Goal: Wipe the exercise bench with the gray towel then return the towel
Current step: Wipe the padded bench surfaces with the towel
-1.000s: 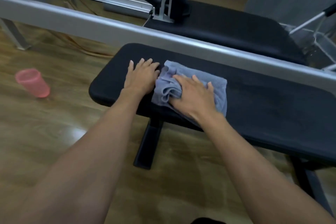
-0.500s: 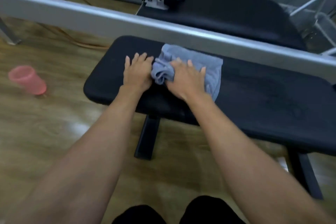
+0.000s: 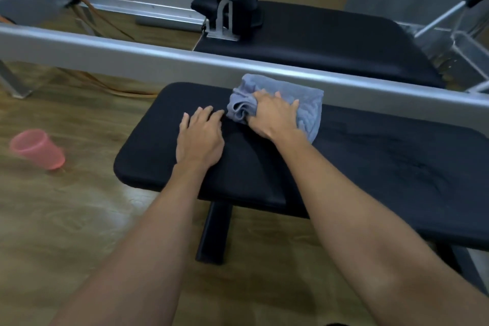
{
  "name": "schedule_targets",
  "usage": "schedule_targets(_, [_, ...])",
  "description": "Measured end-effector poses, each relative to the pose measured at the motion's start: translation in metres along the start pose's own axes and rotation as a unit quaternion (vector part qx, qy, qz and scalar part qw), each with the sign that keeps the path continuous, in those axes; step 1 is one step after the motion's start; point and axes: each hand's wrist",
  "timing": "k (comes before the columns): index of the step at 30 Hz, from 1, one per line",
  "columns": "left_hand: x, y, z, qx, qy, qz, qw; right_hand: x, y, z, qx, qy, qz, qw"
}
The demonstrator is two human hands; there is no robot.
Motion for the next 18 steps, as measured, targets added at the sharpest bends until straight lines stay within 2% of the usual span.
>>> schedule_targets(3, [0.002,-0.001,0.002,-0.006,0.001,0.006,1.000,0.002,-0.008,0.077,0.002,0.006,0.019,1.000])
schedule_targets(6, [0.004,0.001,0.004,-0.004,0.015,0.010,1.000,0.008,-0.017,0.162,-0.043,0.030,0.023,0.998])
schedule_targets(9, [0.022,0.003,0.002,-0.018,0.016,0.017,1.000,0.023,-0.021,0.198,-0.015,0.080,0.038,0.996])
schedule_targets(13, [0.046,-0.004,-0.009,-0.053,-0.043,0.015,0.998,0.038,-0.004,0.154,-0.039,0.037,0.013,0.998])
schedule_targets(18, [0.042,-0.010,-0.009,-0.046,-0.045,-0.002,0.998,0.060,0.010,0.054,-0.016,-0.024,-0.010,1.000])
Point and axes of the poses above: each hand's wrist, its own z-axis away from the middle knuckle, its own y-axis out of the back of the hand, x = y × z, and after that the axes turned 5 degrees about -x, right-handed
